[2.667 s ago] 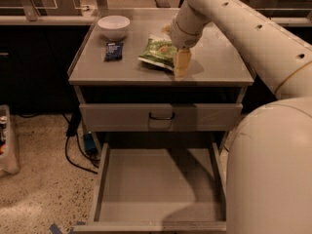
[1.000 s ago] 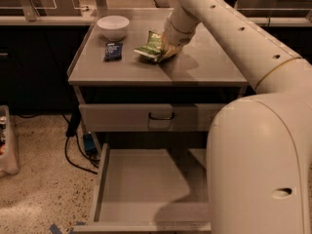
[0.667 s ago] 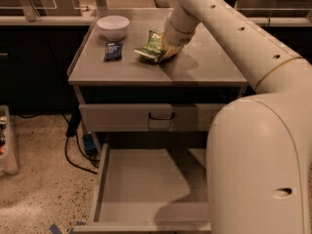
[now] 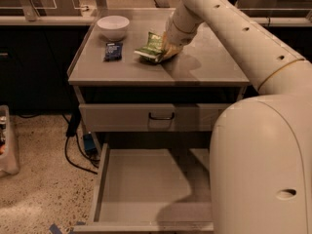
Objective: Place green jalapeno chip bag into middle drawer
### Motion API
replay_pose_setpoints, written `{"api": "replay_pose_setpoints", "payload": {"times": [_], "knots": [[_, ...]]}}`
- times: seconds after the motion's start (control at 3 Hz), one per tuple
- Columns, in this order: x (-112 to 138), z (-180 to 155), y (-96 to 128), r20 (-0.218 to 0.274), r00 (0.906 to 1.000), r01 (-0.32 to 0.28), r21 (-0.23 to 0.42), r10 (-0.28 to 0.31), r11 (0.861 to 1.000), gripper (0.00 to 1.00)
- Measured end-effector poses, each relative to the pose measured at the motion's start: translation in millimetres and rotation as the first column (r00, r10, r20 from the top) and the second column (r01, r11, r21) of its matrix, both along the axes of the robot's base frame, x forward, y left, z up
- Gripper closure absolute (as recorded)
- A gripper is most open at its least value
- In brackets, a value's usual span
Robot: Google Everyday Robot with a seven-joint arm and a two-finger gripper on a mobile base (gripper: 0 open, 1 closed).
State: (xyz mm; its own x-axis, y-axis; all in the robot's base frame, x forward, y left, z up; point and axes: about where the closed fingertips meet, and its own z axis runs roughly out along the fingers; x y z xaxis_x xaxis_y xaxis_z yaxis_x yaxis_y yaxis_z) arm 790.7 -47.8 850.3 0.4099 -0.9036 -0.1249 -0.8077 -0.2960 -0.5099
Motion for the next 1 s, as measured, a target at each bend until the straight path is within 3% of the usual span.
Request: {"api": "replay_pose_setpoints", "payload": {"times": [0.33, 1.0], "knots": [[-13, 36, -6, 0.041, 0.9991, -0.01, -0.006, 0.01, 1.0, 1.0], [-64, 118, -20, 0.144, 0.9896, 0.01, -0.006, -0.009, 1.0, 1.0]]}}
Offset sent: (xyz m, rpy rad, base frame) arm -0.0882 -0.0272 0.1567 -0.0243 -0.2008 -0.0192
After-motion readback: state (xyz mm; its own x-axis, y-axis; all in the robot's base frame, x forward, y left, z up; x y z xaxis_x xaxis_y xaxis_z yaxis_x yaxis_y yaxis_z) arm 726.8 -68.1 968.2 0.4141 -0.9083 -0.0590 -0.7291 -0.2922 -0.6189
